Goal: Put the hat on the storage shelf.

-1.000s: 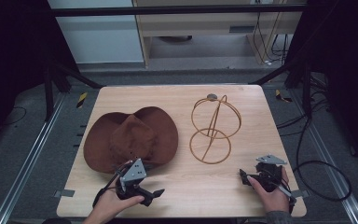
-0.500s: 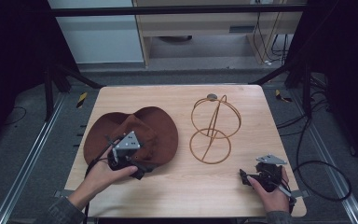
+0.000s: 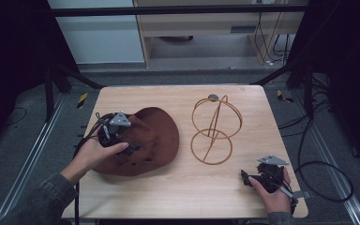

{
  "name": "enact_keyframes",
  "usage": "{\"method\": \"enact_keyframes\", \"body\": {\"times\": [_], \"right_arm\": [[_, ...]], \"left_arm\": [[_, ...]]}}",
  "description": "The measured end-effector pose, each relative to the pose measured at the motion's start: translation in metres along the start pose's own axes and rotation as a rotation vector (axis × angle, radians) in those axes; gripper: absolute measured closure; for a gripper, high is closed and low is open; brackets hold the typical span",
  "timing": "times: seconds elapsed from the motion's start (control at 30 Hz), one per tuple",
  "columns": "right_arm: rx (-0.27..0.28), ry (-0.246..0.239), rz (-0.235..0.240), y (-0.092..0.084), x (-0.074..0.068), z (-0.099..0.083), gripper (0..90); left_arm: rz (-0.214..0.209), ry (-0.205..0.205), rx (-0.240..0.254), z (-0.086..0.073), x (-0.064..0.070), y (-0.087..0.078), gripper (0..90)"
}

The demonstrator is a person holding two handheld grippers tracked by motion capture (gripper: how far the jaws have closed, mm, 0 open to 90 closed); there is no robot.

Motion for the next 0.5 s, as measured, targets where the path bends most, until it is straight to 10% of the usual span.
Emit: {"method": "enact_keyframes", "body": {"times": [0.5], "right_arm": [[0.001, 0.000, 0.001, 0.000, 0.000, 0.000, 0.7]], "left_arm": [[0.040, -0.118, -0.042, -0.001, -0.044, 0.008, 5.6]]}}
Point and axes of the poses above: each handheld gripper's, and its own axes: y roughly forward along the jaws, z roughly out of its top, x roughly to its right, the point moved 6 cm from there along y, roughly forward along the jaws, and after that the axes turned 2 degrees about -x, right-handed, at the moved point
